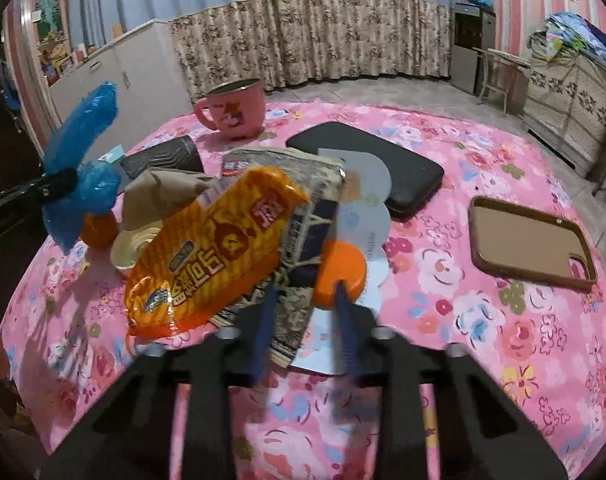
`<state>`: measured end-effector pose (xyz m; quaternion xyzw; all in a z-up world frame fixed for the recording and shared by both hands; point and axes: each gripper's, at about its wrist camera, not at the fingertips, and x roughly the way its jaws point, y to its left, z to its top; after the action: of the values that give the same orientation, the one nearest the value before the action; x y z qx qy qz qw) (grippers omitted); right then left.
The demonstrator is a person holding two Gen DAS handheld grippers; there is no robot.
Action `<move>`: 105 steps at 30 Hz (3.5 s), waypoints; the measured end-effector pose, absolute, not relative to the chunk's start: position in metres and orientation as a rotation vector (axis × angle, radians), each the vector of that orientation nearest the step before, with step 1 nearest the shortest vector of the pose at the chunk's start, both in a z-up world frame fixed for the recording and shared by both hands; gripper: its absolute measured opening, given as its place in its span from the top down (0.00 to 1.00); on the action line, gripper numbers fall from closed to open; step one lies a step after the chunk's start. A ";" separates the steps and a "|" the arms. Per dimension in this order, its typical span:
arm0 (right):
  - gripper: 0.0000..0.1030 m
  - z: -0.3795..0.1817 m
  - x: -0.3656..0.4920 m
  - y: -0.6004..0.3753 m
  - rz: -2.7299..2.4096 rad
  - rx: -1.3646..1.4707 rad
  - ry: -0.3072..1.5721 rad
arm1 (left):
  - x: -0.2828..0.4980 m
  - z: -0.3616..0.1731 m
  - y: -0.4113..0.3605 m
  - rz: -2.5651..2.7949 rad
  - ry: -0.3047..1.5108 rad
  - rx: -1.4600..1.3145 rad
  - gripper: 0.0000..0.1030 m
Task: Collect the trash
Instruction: 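Grasp the printed snack packet with the right tool while the left holds the bag, then carry the blue bag and printed packet to the blue basket, then open both tools over the basket to drop the bag and packet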
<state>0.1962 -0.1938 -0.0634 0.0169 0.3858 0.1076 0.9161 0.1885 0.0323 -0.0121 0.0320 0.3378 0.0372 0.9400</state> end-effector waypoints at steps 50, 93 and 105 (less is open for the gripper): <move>0.96 0.047 0.038 -0.412 -0.181 0.100 0.516 | 0.093 0.052 -0.141 -0.109 0.527 0.202 0.78; 0.96 -0.010 -0.046 -0.582 -0.532 0.255 0.604 | 0.043 -0.017 -0.431 -0.681 0.601 0.368 0.72; 0.96 -0.018 -0.039 -0.579 -0.523 0.261 0.625 | 0.047 -0.007 -0.416 -0.662 0.591 0.328 0.37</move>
<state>-0.0392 -0.5786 -0.0181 0.1268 0.3031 -0.2536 0.9098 0.0473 -0.4158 -0.0065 0.1578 0.2848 -0.3187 0.8902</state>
